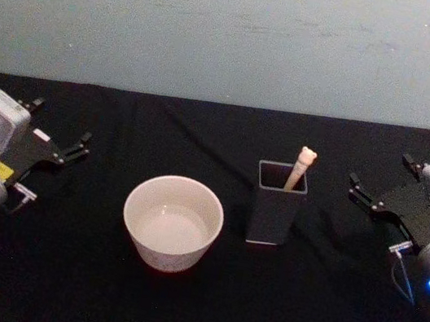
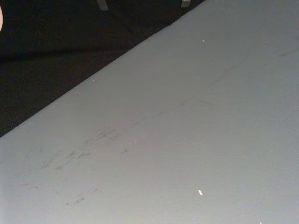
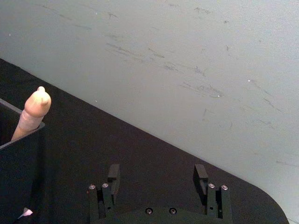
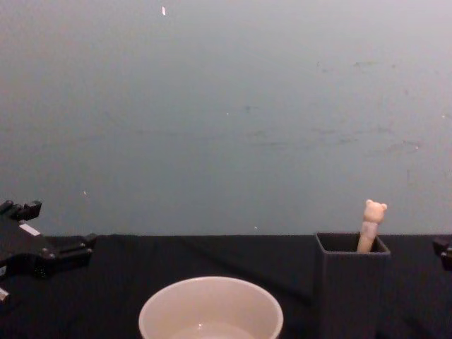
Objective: Pick up the stirring spoon with one hand, stir inside the cup, then place it back in its original position.
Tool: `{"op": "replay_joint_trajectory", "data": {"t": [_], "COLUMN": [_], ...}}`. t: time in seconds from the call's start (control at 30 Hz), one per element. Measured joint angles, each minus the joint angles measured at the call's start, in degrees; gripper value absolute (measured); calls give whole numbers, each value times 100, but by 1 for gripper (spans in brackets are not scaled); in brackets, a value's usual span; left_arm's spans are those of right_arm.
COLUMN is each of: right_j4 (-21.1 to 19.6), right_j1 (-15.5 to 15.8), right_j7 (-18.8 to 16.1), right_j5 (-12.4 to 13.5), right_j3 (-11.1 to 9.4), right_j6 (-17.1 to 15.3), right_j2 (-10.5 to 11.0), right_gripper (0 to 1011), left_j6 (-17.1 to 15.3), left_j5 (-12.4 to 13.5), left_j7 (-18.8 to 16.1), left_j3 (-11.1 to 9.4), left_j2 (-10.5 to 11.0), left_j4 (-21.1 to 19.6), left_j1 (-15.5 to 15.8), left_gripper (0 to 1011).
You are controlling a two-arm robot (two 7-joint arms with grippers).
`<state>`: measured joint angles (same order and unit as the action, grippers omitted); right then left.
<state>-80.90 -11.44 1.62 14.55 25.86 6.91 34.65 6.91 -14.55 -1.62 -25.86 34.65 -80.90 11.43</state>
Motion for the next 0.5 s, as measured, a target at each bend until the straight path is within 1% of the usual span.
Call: {"op": "replay_joint_trajectory", "data": {"t": [0.5], "right_j4": [0], "right_j1": [0], "right_j7": [0], "right_j5": [0], "right_j3": [0], "right_j6": [0], "right_j2": [0], "right_gripper": [1000], "left_j6": [0], "left_j5": [0], "left_j7": [0], "left_j3": [0], "left_j2": [0], "left_j4": [0], "left_j1": [0], "left_gripper": [1001]}}
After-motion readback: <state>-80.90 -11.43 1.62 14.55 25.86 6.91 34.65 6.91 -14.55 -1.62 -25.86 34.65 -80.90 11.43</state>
